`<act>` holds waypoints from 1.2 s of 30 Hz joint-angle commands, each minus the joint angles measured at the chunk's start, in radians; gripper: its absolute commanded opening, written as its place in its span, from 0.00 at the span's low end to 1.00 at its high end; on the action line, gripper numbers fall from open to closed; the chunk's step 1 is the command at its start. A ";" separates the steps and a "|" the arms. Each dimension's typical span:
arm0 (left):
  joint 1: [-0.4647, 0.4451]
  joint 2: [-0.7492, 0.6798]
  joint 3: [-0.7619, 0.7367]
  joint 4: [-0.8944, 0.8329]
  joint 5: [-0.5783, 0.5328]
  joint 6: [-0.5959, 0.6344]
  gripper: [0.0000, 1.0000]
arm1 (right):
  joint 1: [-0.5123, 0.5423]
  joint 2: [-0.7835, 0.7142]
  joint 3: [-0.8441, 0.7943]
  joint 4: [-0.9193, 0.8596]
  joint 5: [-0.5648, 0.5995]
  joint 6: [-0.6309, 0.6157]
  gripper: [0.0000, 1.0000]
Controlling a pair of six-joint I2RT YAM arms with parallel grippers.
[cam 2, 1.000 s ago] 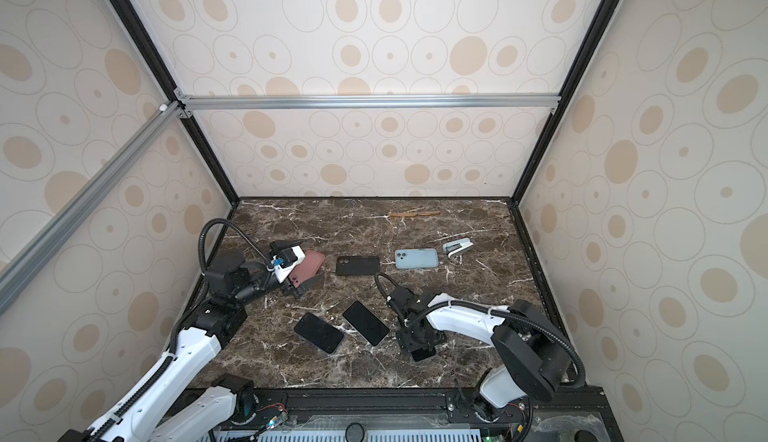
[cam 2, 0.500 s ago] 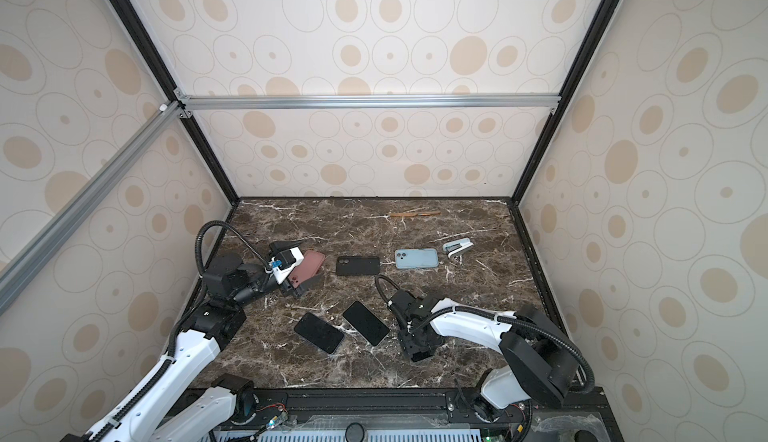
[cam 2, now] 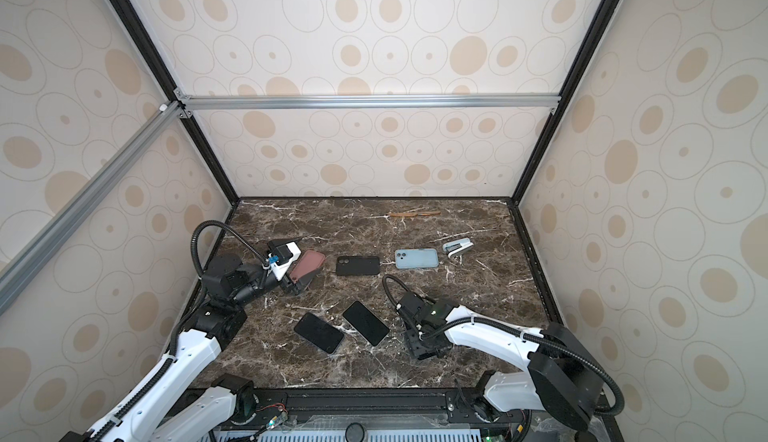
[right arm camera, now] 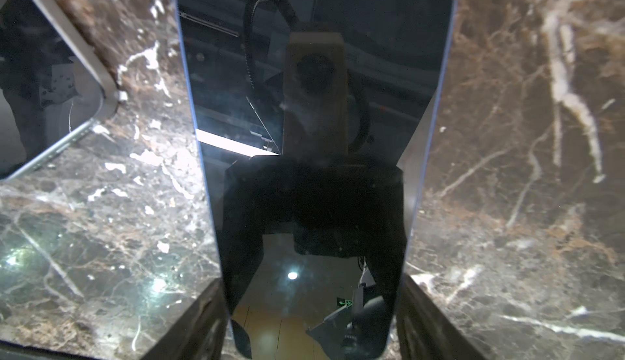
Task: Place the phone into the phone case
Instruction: 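Close the right gripper on the black phone's edge and lift it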
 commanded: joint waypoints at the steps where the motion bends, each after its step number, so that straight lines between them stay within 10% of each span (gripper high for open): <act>1: -0.005 0.015 0.031 0.033 -0.018 -0.052 0.90 | 0.005 -0.016 -0.016 -0.006 0.036 0.020 0.61; 36: -0.005 0.183 0.208 -0.095 -0.093 -0.279 0.85 | 0.005 -0.173 -0.055 0.010 0.080 0.029 0.61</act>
